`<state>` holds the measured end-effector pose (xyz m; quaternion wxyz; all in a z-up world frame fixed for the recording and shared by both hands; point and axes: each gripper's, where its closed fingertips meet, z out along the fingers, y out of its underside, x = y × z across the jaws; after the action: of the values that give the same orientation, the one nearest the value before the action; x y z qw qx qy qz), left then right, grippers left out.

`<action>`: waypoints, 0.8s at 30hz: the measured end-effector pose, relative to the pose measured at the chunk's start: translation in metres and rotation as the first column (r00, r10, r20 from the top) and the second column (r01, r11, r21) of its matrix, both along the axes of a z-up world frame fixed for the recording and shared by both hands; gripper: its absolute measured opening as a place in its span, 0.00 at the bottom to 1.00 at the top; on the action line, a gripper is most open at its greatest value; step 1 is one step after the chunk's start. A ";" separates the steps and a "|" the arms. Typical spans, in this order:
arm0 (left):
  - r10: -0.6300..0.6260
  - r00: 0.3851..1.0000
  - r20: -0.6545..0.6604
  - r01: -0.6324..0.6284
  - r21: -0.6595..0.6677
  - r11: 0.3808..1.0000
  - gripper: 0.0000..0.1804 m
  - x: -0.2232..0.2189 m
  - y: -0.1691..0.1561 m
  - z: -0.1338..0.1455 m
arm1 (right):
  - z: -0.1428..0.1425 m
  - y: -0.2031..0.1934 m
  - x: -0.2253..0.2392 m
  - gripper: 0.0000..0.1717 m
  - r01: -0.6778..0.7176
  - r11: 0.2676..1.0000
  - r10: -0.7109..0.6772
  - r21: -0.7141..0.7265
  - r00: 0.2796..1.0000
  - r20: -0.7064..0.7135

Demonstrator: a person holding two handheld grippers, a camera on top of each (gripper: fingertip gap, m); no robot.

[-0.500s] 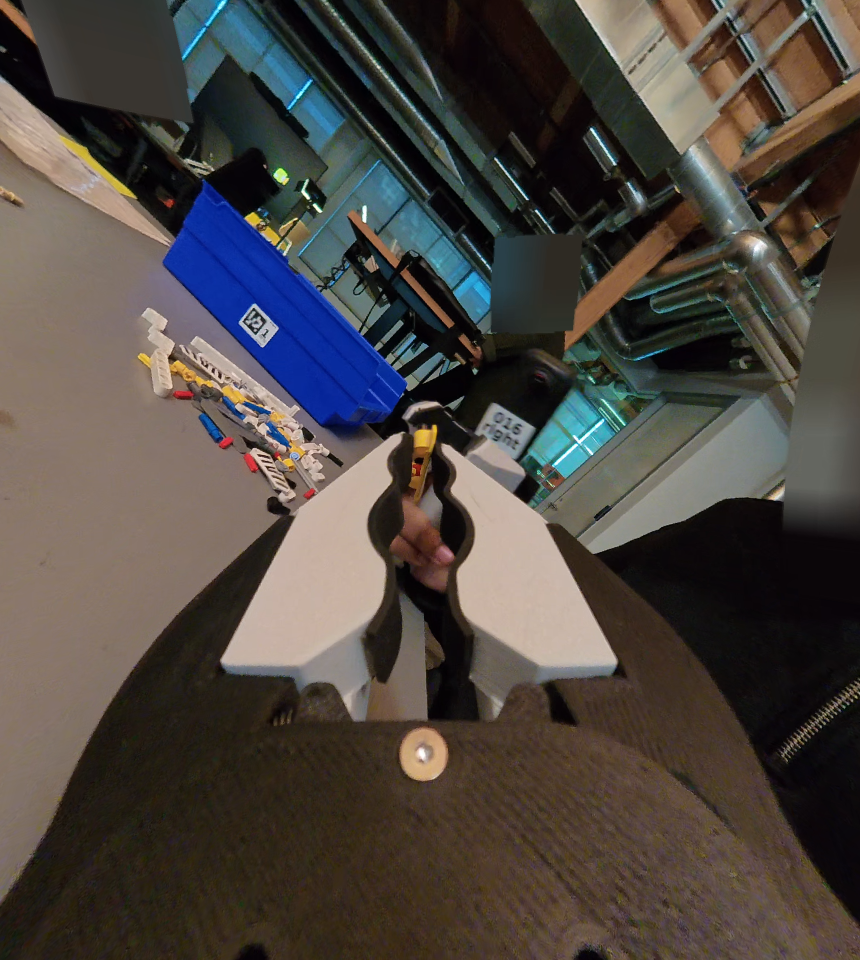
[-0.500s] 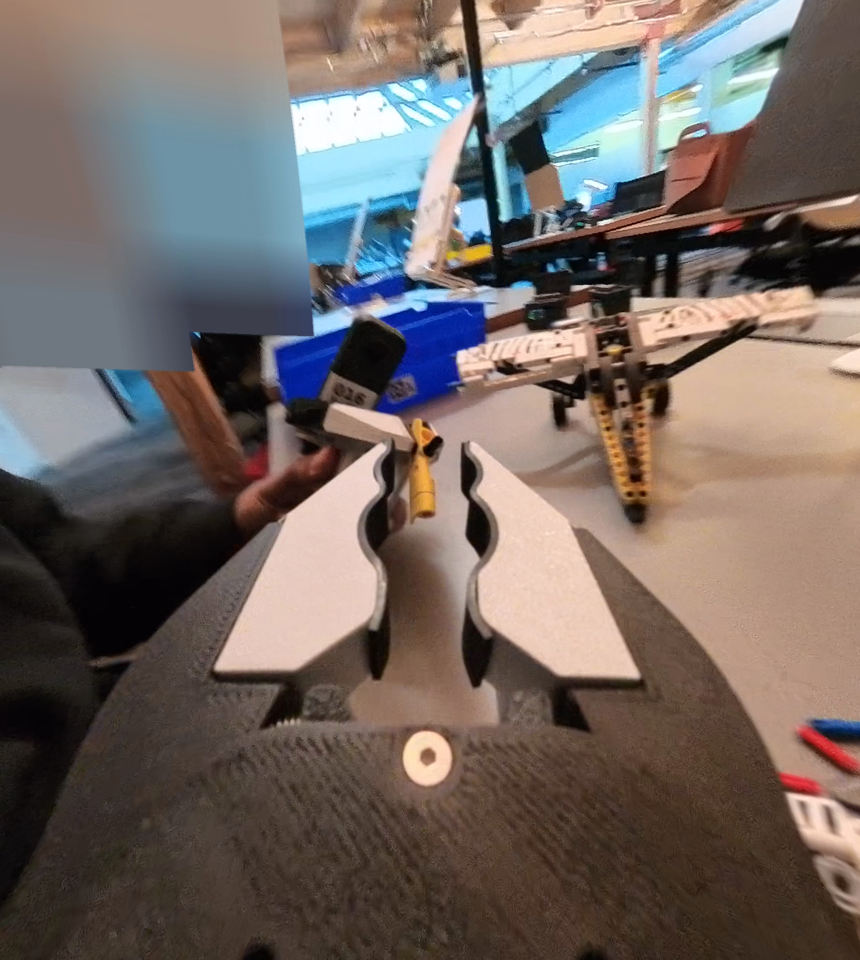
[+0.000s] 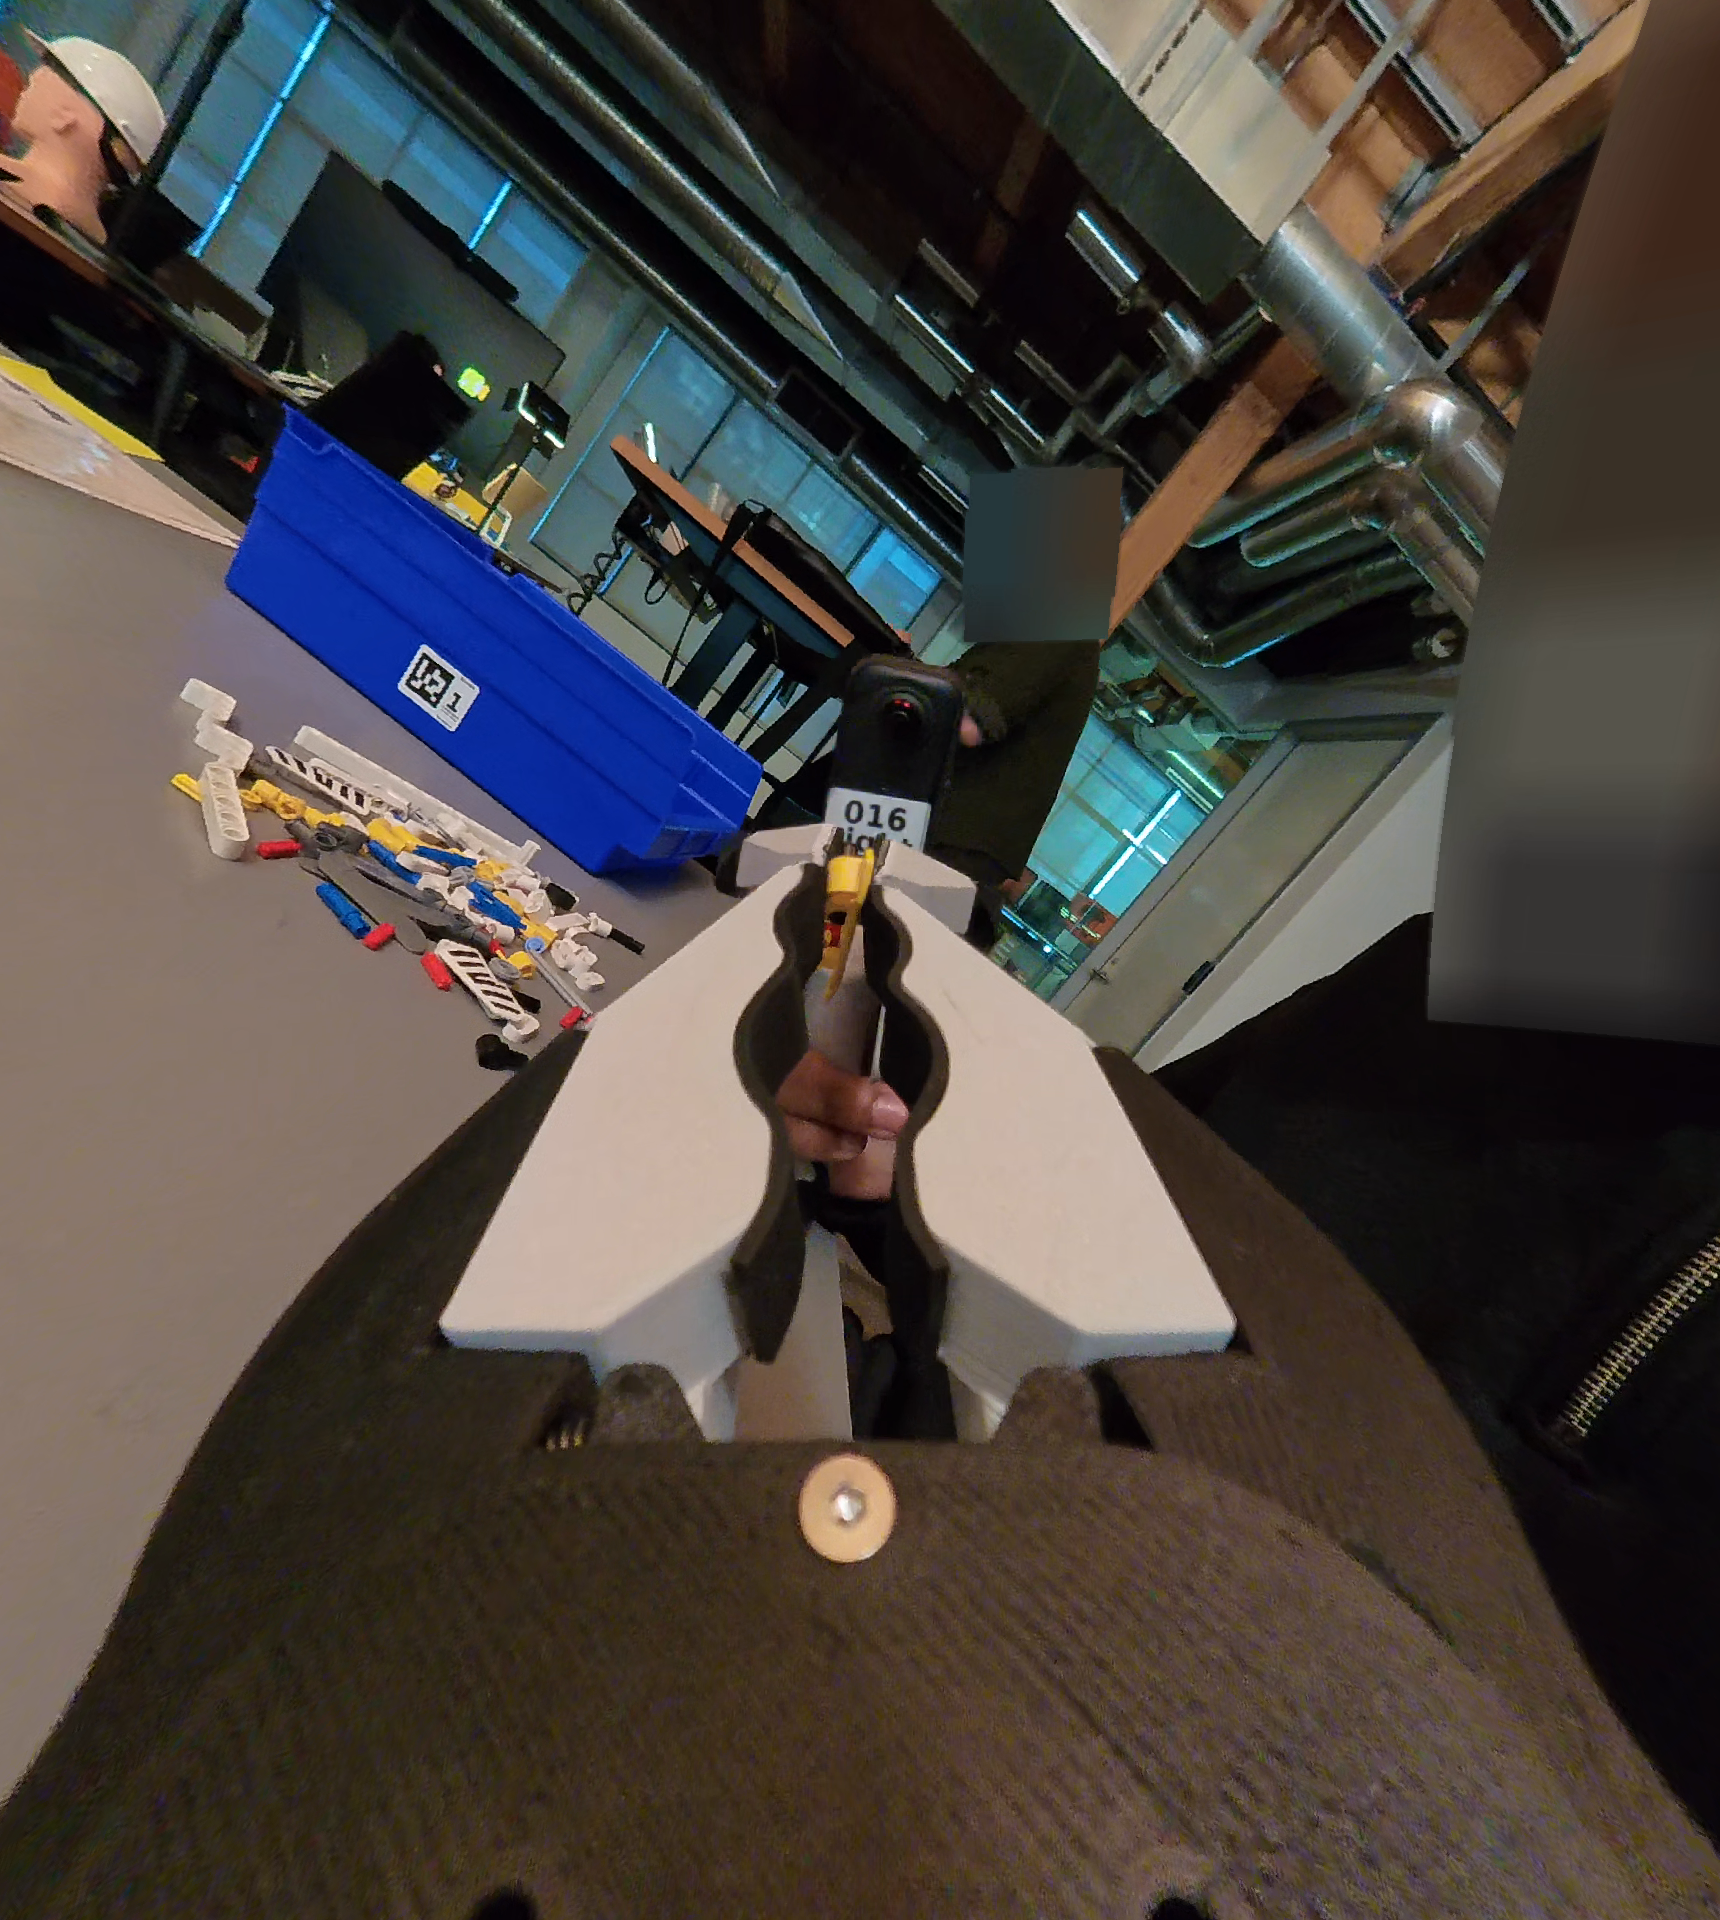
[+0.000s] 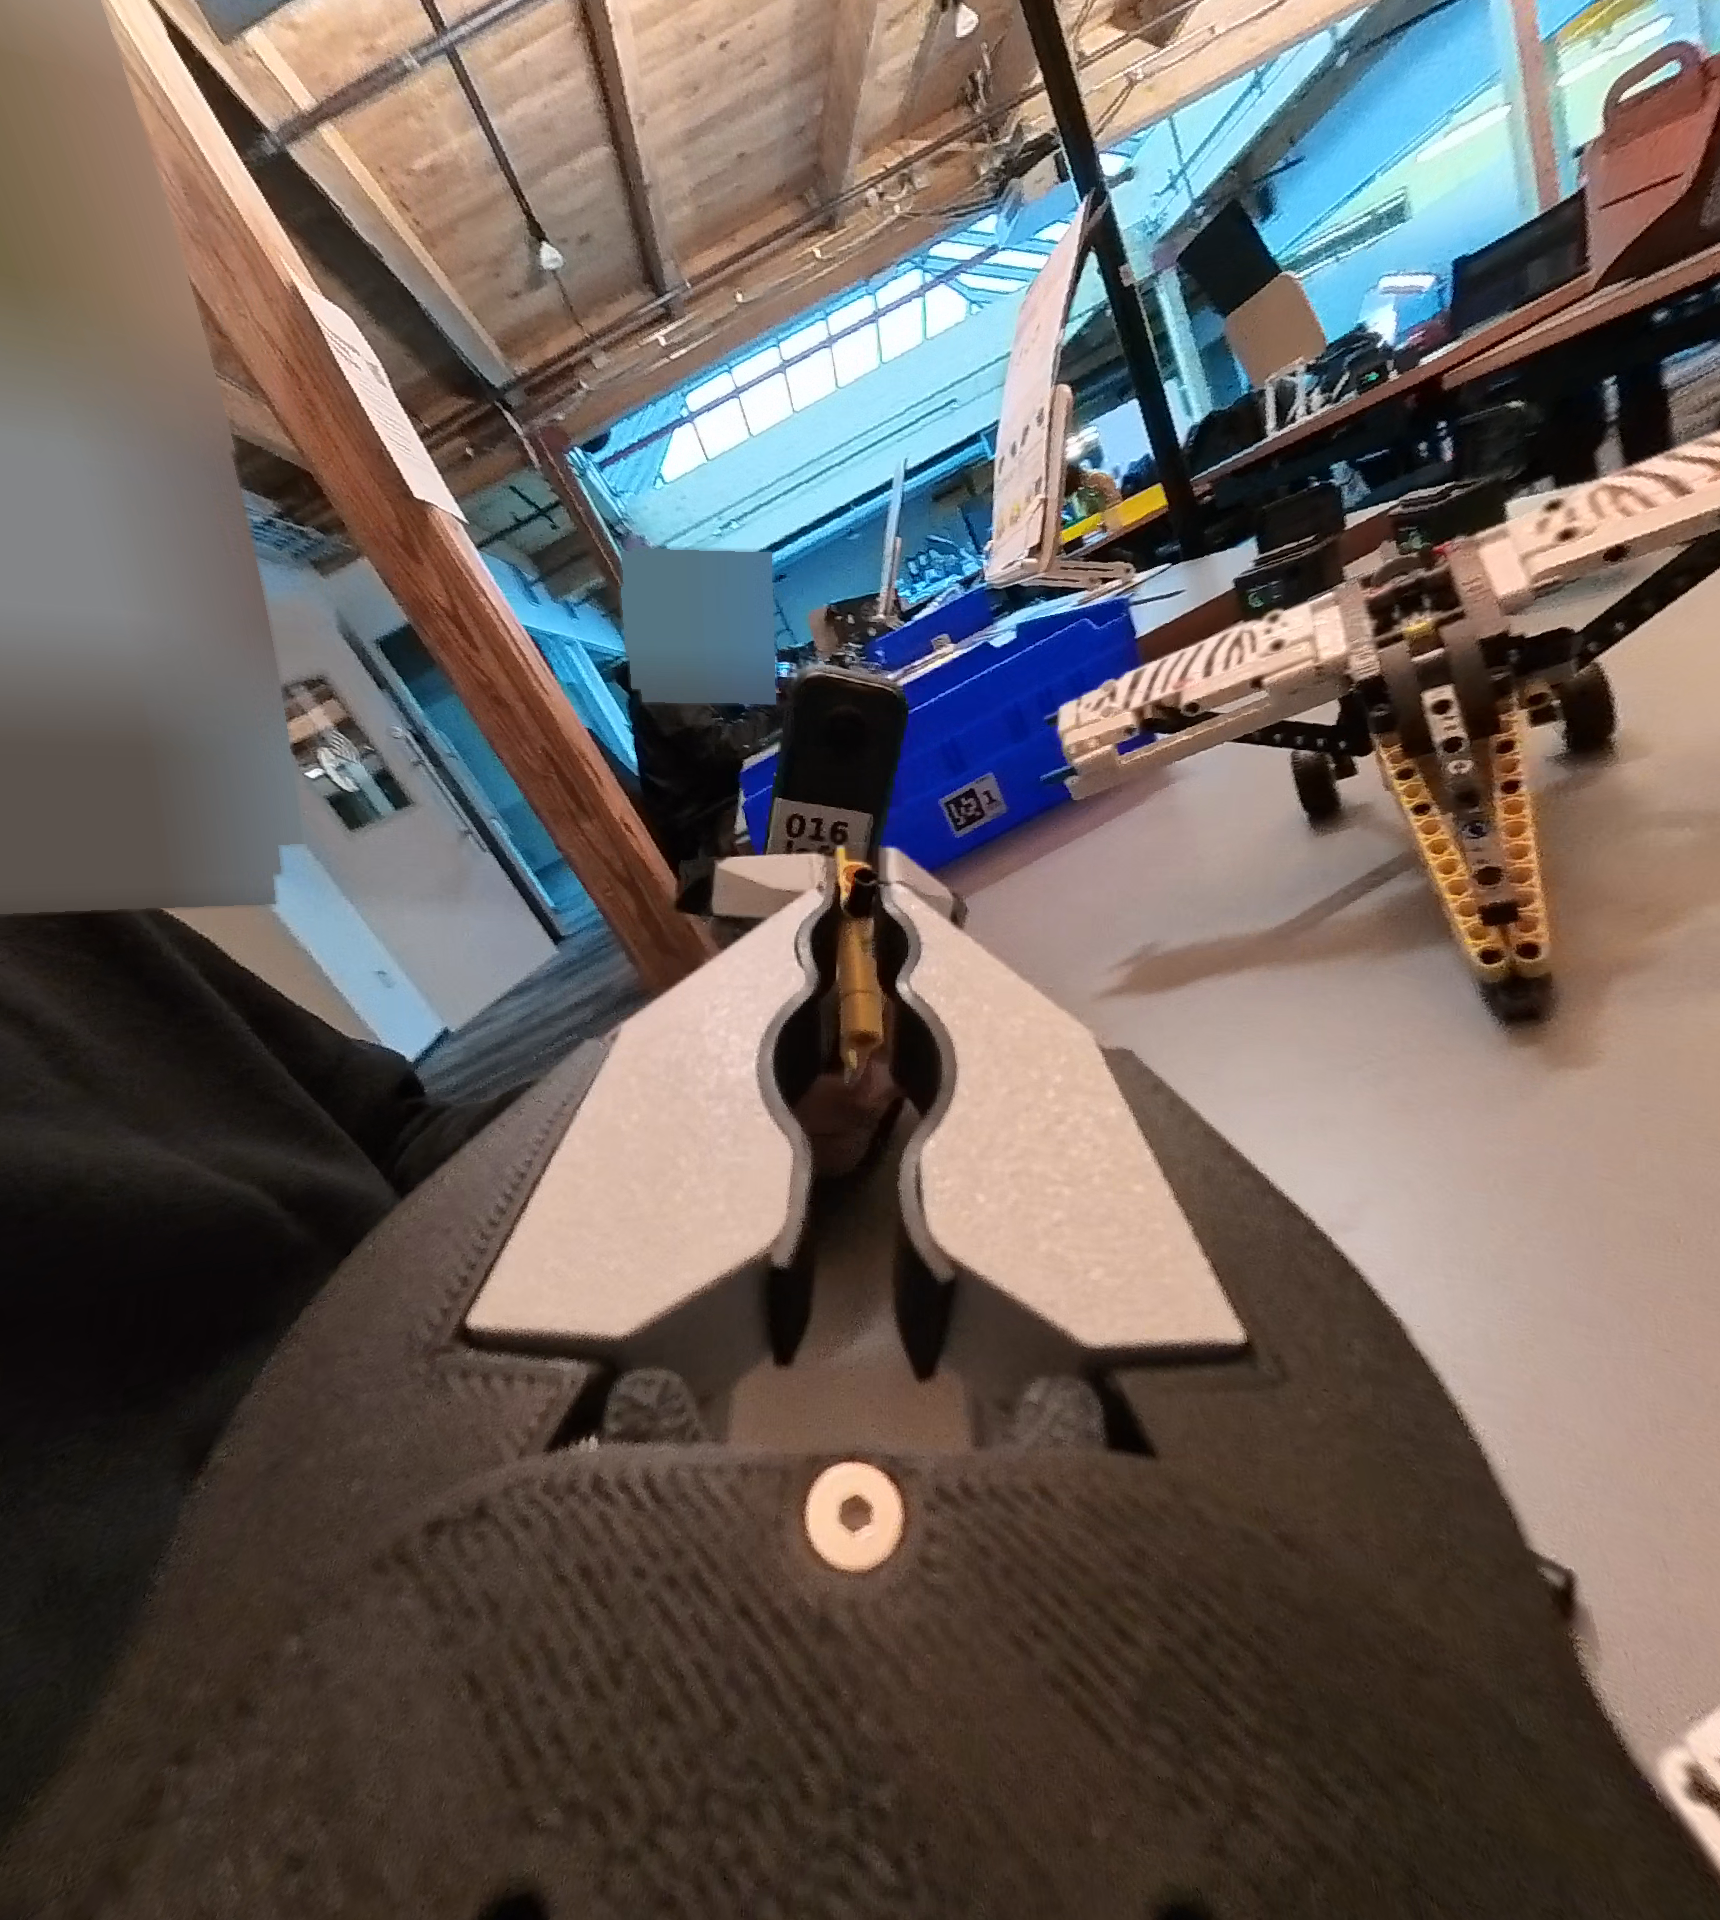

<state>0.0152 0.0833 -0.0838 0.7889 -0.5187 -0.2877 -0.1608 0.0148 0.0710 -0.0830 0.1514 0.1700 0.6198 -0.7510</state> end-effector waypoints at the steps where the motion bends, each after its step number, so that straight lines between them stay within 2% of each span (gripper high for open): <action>1: -0.003 1.000 -0.003 0.003 -0.004 1.000 0.01 0.001 0.001 0.000 | 0.000 0.000 0.000 0.01 -0.012 1.000 0.013 -0.011 1.000 0.015; 6: 0.001 1.000 -0.013 -0.002 -0.048 0.999 0.01 0.002 0.005 -0.004 | 0.000 0.001 -0.002 0.01 -0.037 0.999 0.039 -0.035 0.997 0.072; 10: 0.007 1.000 -0.007 -0.007 -0.058 0.998 0.01 0.001 0.006 -0.005 | -0.002 0.002 -0.003 0.01 -0.017 1.000 0.017 0.001 0.999 0.031; 20: 0.029 0.999 -0.021 -0.030 -0.062 0.998 0.02 0.001 0.006 -0.004 | 0.000 0.001 -0.003 0.01 -0.019 0.999 0.020 -0.027 0.998 0.062; 24: 0.118 0.991 -0.066 -0.121 -0.036 0.992 0.02 0.000 0.010 0.003 | 0.009 0.006 -0.005 0.00 0.001 0.989 0.018 -0.147 0.992 0.126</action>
<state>0.0155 0.0930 -0.0804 0.7955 -0.5209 -0.2961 -0.0910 0.0095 0.0771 -0.0742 0.2058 0.2029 0.5527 -0.7816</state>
